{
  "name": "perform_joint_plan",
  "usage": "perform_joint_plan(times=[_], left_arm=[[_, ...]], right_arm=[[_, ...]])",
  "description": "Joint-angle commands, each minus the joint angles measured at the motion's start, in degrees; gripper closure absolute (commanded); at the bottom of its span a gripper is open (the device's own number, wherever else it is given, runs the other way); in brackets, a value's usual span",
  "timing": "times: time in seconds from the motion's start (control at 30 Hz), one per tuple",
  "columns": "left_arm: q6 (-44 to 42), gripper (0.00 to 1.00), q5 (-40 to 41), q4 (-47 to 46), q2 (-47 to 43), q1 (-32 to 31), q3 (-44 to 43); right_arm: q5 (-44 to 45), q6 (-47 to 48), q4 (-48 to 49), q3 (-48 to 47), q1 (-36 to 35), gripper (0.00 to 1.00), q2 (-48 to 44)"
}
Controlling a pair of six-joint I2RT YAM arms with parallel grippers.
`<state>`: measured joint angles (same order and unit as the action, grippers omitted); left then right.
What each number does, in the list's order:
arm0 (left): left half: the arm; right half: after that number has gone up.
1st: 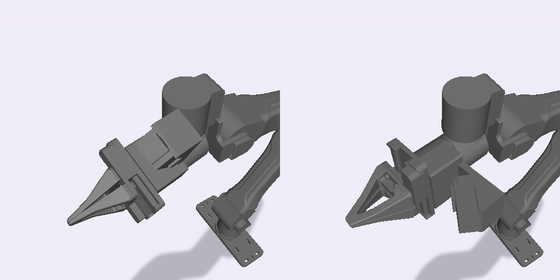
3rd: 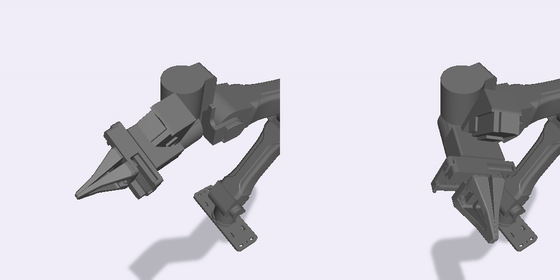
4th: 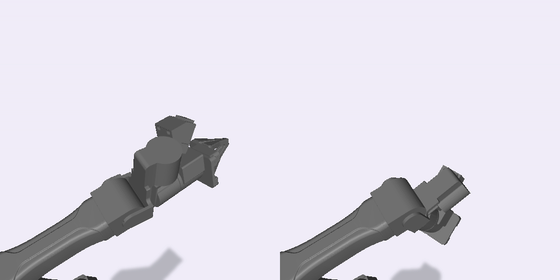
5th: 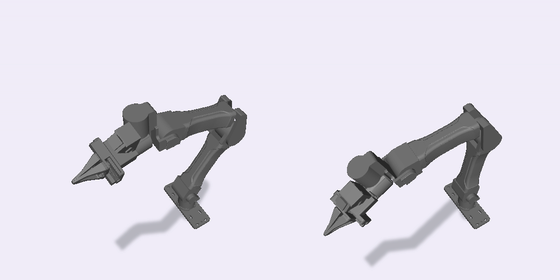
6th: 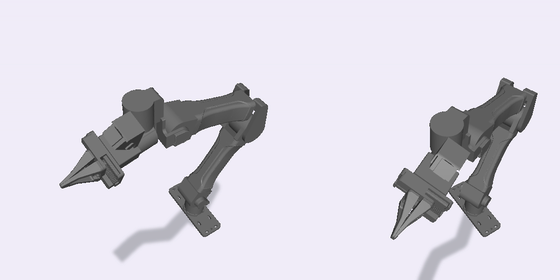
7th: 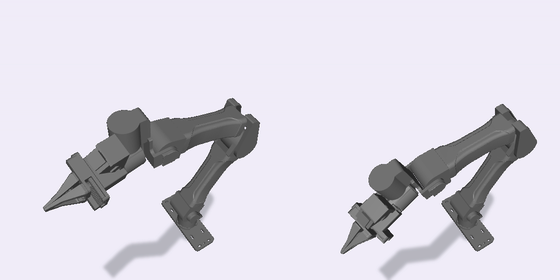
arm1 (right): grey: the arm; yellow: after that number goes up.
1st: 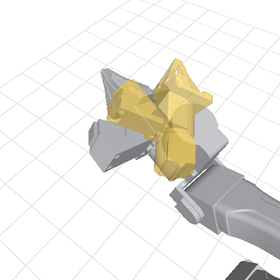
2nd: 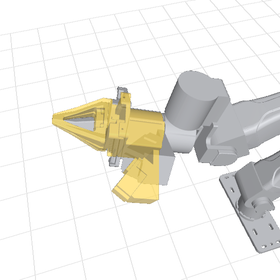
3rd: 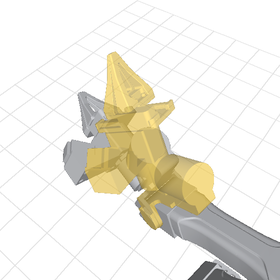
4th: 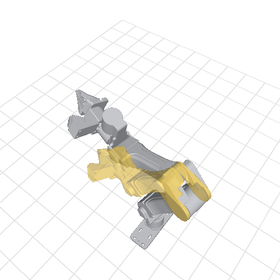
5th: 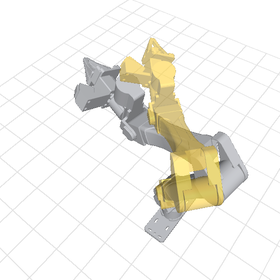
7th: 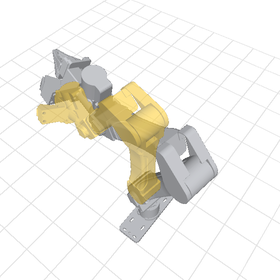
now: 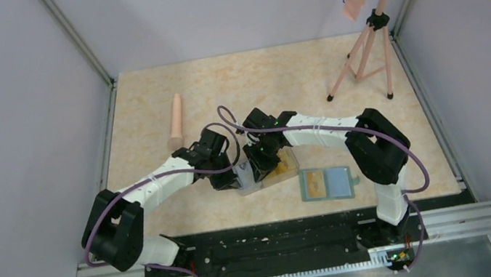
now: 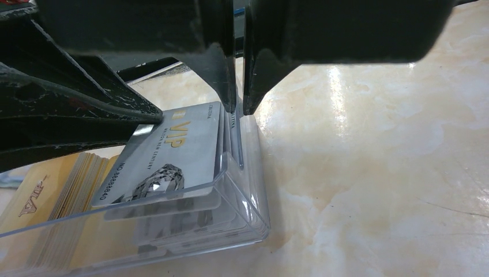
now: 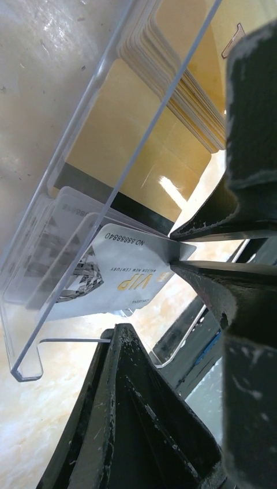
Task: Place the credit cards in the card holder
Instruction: Pick up the credit card from the storage box.
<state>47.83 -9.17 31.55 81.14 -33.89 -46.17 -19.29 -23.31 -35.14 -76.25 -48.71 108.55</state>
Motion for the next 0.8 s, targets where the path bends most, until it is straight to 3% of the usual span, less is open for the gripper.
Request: perform_joint_plan(times=[0.0, 0.07, 0.23, 0.77], left_arm=[[-1.7, 1.00, 0.5, 1.8, 1.6, -0.7, -0.6], [-1.7, 1.00, 0.5, 1.8, 1.9, -0.7, -0.8], [-1.9, 1.00, 0.4, 1.8, 2.0, -0.7, -0.8], [-2.4, 1.00, 1.5, 3.3, 1.4, -0.7, -1.6]], right_arm=[[-1.3, 1.6, 0.2, 0.0, -0.6, 0.82, -0.1], [-1.7, 1.7, -0.1, 0.1, -0.5, 0.84, -0.3], [-0.3, 2.0, -1.3, -0.1, -0.5, 1.00, -1.0], [1.2, 1.0, -7.1, -5.2, -0.5, 1.00, -5.2]])
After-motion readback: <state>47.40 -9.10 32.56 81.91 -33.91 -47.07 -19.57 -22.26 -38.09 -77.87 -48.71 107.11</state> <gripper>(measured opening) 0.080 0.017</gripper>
